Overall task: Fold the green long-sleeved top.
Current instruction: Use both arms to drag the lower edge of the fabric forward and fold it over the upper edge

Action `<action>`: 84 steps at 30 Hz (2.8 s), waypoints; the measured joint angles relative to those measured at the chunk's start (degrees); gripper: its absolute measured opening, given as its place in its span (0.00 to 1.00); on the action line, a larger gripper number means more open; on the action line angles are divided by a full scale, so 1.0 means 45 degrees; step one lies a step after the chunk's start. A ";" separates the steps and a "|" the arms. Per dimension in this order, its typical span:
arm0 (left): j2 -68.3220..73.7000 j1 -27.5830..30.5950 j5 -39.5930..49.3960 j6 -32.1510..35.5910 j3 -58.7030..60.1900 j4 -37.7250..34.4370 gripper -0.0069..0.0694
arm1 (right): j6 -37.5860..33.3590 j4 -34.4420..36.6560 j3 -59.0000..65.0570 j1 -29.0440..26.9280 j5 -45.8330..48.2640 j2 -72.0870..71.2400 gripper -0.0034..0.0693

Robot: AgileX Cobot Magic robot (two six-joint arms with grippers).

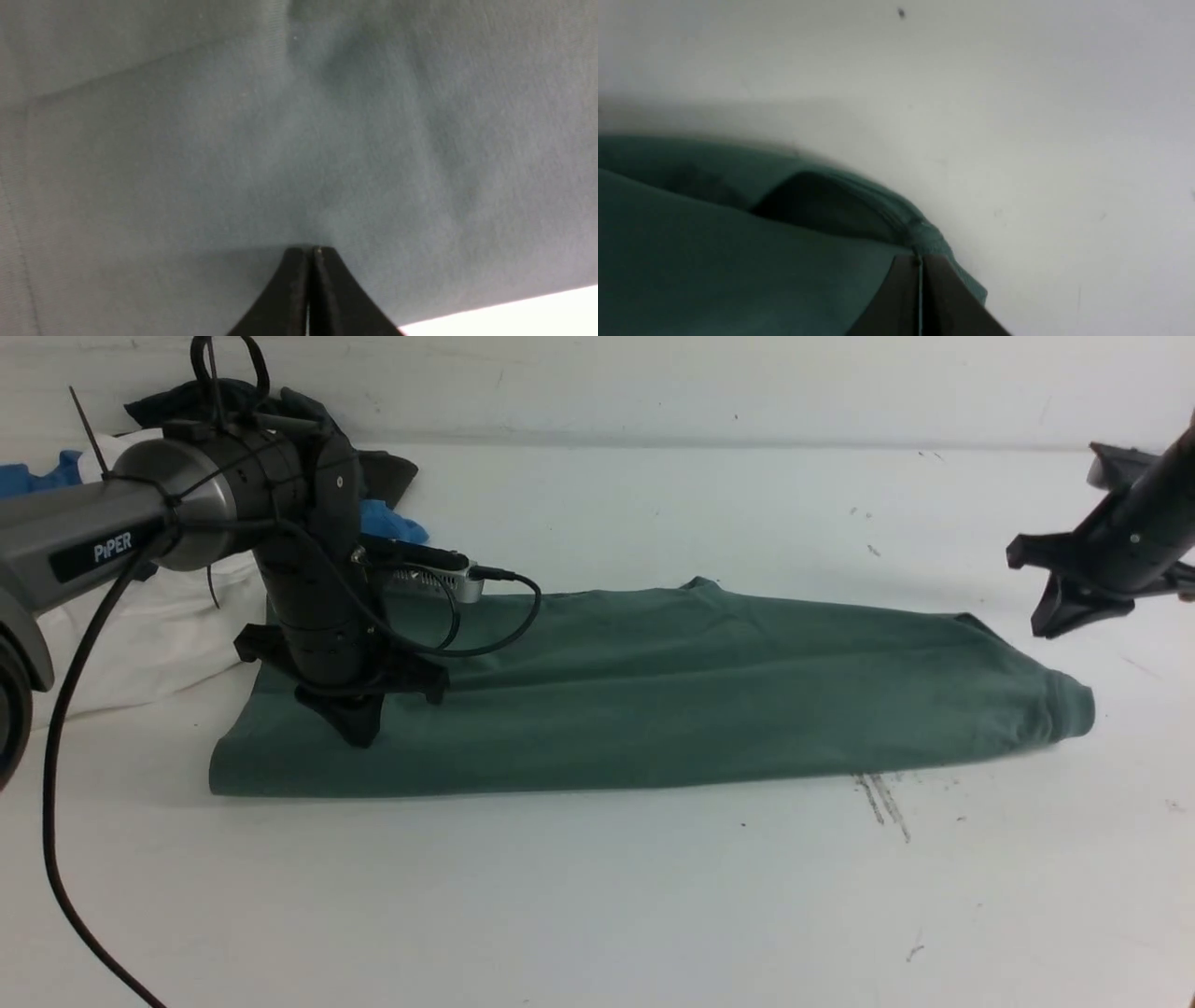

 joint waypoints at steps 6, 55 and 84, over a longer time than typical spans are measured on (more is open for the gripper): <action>0.0000 0.0000 0.0000 0.0000 0.0000 0.0000 0.09 | -0.0155 0.0198 -0.0638 0.0000 0.0036 0.0000 0.03; 0.0000 0.0000 0.0265 0.0000 0.0000 0.0000 0.09 | -0.2799 -0.1242 -0.3045 0.1523 0.0223 0.1278 0.04; -0.0011 0.0000 0.0692 0.0000 0.0000 0.0000 0.09 | 0.0586 -0.4349 -0.3050 0.1523 -0.0133 0.1906 0.37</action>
